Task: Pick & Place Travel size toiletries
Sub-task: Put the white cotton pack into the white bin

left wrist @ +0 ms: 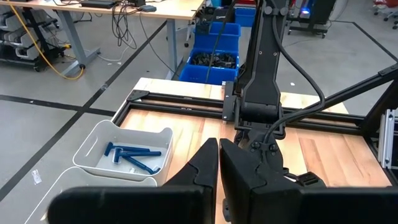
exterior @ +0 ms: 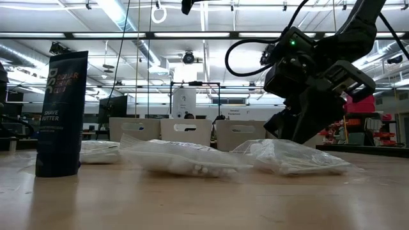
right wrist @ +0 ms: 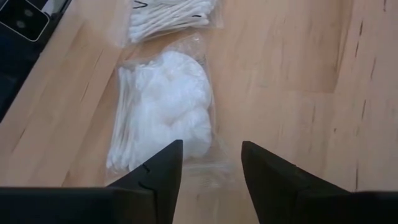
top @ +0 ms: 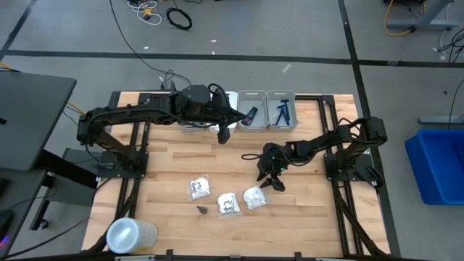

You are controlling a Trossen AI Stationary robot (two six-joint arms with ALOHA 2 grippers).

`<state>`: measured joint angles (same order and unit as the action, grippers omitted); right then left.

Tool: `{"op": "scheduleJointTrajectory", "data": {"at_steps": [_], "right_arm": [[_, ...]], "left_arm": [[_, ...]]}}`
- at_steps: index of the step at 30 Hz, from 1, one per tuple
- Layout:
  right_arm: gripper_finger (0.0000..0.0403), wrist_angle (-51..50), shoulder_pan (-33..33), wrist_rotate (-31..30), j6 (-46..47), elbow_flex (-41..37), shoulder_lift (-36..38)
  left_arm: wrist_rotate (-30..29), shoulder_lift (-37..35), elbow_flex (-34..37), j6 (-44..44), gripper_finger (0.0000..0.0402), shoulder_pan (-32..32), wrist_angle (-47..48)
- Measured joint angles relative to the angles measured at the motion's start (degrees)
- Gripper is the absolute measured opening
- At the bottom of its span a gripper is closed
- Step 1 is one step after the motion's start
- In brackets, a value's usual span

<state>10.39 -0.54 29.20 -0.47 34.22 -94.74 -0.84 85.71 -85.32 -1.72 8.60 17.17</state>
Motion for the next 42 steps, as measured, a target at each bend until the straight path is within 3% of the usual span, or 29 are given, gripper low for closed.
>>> {"op": "scheduleJointTrajectory", "data": {"at_steps": [26,42], "right_arm": [[0.0142,-1.6,0.9,1.0,-0.9,0.0,0.0],[0.0073,-2.7,2.5,1.0,-1.1,0.0,0.0]], "left_arm": [[0.0,0.0,0.0,0.5,0.0025,0.0,0.0],[0.0,0.0,0.0,0.5,0.0025,0.0,-0.1]]}}
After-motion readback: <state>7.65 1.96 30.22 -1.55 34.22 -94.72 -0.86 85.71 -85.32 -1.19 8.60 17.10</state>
